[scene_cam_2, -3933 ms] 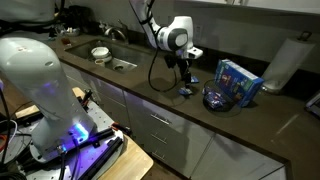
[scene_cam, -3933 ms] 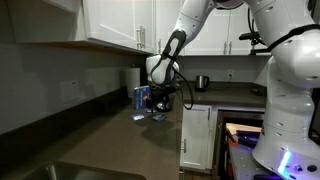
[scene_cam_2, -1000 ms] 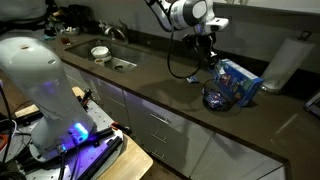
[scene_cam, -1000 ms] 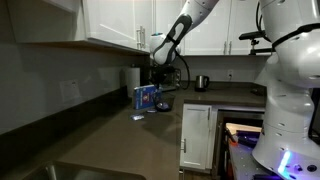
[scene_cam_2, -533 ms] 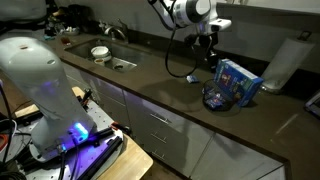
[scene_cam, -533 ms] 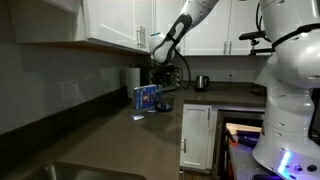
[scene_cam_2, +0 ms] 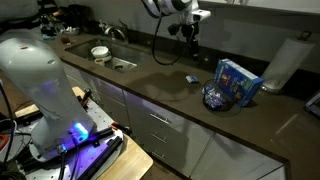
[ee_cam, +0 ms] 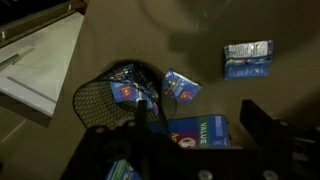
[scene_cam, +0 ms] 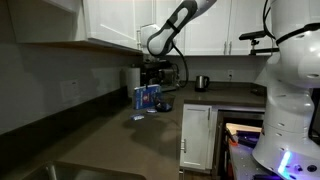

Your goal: Pick the sachet and put it in the basket

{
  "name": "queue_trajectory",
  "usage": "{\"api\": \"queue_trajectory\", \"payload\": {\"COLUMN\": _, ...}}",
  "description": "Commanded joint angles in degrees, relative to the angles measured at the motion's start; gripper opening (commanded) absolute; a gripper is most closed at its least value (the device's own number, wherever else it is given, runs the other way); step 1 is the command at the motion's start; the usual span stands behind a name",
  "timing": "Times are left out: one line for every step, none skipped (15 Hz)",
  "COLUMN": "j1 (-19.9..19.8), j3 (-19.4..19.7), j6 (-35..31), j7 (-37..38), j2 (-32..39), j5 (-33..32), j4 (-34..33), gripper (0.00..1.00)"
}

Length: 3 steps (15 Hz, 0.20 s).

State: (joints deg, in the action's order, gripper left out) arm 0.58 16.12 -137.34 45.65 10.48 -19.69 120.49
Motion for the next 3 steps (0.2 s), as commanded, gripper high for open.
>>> {"api": "queue_trajectory", "payload": {"j1": -1.57, "j3": -4.04, "j6": 4.77, "j7": -6.33, "j2": -5.71, "j5": 3.31, "j4": 4.56, "gripper": 1.00}}
{"api": "queue_trajectory", "payload": {"j1": -1.85, "j3": -4.98, "j6": 5.94, "j7": -8.69, "j2": -6.54, "j5": 4.68, "j4": 5.42, "gripper": 1.00}}
{"api": "queue_trajectory", "payload": {"j1": -2.10, "j3": -5.83, "j6": 7.09, "j7": -12.52, "j2": -7.50, "j5": 5.76, "j4": 6.42, "gripper": 1.00}}
